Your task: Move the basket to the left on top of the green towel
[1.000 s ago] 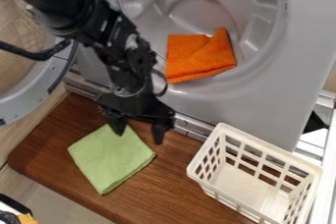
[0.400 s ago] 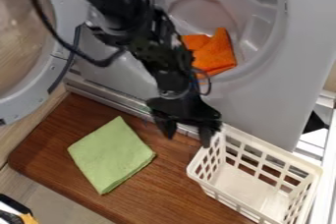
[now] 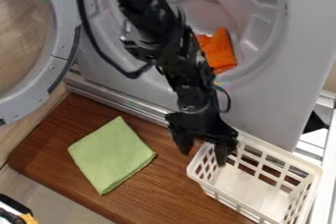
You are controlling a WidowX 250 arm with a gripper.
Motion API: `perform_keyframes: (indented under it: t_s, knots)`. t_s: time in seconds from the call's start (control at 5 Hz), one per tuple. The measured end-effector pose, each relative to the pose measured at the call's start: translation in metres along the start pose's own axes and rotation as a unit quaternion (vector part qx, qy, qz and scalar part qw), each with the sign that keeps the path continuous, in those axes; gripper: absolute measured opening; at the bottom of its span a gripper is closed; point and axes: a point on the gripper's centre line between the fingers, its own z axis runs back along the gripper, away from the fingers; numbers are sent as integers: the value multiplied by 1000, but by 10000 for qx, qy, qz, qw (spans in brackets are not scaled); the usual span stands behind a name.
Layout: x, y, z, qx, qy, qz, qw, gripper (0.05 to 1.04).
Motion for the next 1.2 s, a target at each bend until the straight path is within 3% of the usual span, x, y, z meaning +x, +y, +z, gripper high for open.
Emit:
perform_keyframes:
  t_s: [0.4, 0.6, 1.0, 1.2]
  knots:
    - [-6, -5, -6, 145, 122, -34, 9998, 369]
    - [-6, -3, -5, 211, 120, 1, 9997, 163]
    - [-6, -2, -4, 251, 139, -6, 9996, 102]
    - [-7, -3, 1, 60, 5, -77, 10000, 102]
